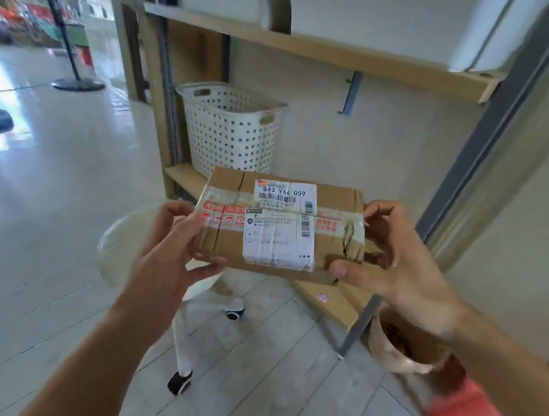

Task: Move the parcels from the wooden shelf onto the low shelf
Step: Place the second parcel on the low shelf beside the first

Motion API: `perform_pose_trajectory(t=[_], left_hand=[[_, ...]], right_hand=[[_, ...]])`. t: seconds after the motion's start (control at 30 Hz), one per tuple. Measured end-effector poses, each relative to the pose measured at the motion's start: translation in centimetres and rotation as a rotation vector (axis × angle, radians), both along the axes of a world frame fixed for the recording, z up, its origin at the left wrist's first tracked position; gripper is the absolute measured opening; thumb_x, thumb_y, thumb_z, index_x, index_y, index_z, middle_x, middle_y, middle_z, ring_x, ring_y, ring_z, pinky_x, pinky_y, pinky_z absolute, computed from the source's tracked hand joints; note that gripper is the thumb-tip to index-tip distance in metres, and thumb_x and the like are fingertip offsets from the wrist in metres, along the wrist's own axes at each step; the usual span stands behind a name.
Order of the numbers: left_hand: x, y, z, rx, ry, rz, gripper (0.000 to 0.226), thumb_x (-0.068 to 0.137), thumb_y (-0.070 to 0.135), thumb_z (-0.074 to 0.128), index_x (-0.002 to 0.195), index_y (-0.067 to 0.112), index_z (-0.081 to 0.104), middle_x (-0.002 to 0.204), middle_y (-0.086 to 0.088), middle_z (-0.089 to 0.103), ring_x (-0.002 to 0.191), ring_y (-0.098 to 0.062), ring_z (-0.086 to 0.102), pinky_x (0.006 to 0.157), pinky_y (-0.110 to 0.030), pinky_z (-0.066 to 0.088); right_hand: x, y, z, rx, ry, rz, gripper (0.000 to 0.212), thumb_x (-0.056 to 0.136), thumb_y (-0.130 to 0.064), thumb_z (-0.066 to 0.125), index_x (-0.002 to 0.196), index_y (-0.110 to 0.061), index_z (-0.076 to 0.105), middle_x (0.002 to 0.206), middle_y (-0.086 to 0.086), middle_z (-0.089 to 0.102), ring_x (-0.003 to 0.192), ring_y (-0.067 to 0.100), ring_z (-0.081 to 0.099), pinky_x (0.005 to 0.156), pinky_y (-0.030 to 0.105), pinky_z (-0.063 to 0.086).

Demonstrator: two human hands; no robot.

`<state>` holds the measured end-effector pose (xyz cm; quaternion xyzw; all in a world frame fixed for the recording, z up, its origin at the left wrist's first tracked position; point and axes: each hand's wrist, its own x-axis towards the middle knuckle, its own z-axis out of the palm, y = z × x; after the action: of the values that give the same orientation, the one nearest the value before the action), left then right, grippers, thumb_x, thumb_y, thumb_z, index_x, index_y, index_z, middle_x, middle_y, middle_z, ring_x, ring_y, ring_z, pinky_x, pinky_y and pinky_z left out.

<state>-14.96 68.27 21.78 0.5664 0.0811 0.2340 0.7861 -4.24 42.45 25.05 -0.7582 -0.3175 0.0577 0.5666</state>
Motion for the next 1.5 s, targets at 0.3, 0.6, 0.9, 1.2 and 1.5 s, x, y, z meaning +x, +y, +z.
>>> perform_pose_trajectory(t=[0.3, 0.6, 0.9, 1.2, 1.5], left_hand=[[8.5, 7.0, -0.6, 0.122, 0.174, -0.174, 0.028, 0.104, 0.040, 0.051, 0.086, 0.018, 0.055, 0.082, 0.004, 0.073, 0.066, -0.018, 0.068, 0.066, -0.039, 0.049], [25.6, 14.7, -3.1, 0.141, 0.353, -0.232, 0.034, 0.080, 0.064, 0.059, 0.080, 0.035, 0.077, 0.065, -0.002, 0.071, 0.051, -0.009, 0.063, 0.043, -0.027, 0.039], [35.2, 12.7, -11.4, 0.274, 0.401, -0.556, 0.063, 0.073, 0.084, 0.051, 0.098, 0.034, 0.081, 0.054, 0.001, 0.065, 0.043, -0.010, 0.053, 0.034, -0.019, 0.035], [37.8, 2.4, -19.9, 0.477, 0.533, -0.644, 0.027, 0.097, 0.047, 0.062, 0.096, 0.021, 0.069, 0.089, -0.002, 0.079, 0.065, -0.022, 0.075, 0.055, -0.033, 0.061], [42.9, -4.7, -26.2, 1.063, 0.441, -0.534, 0.033, 0.106, 0.040, 0.048, 0.108, 0.017, 0.071, 0.093, -0.003, 0.078, 0.080, -0.025, 0.066, 0.064, -0.029, 0.044]], right_hand=[[6.6, 5.9, -1.1, 0.037, 0.051, -0.177, 0.059, 0.074, -0.055, 0.074, 0.123, -0.034, 0.049, 0.129, -0.009, 0.068, 0.117, 0.007, 0.065, 0.095, 0.035, 0.055], [20.6, 14.4, -4.7, 0.176, 0.217, -0.387, 0.048, 0.076, -0.059, 0.059, 0.114, -0.030, 0.059, 0.104, -0.027, 0.075, 0.096, -0.013, 0.065, 0.071, 0.005, 0.051], [22.4, 11.4, -13.7, 0.121, 0.299, -0.691, 0.065, 0.061, -0.071, 0.073, 0.114, -0.036, 0.059, 0.118, -0.006, 0.073, 0.107, -0.001, 0.068, 0.083, 0.019, 0.052], [17.5, 4.2, -20.0, -0.293, 0.183, -1.073, 0.050, 0.083, -0.046, 0.080, 0.126, -0.023, 0.067, 0.095, -0.033, 0.075, 0.089, -0.023, 0.064, 0.074, 0.000, 0.047], [23.3, 3.6, -29.7, -0.504, 0.259, -1.173, 0.062, 0.104, -0.004, 0.047, 0.154, -0.026, 0.017, 0.129, 0.010, 0.066, 0.086, 0.006, 0.058, 0.077, 0.015, 0.048]])
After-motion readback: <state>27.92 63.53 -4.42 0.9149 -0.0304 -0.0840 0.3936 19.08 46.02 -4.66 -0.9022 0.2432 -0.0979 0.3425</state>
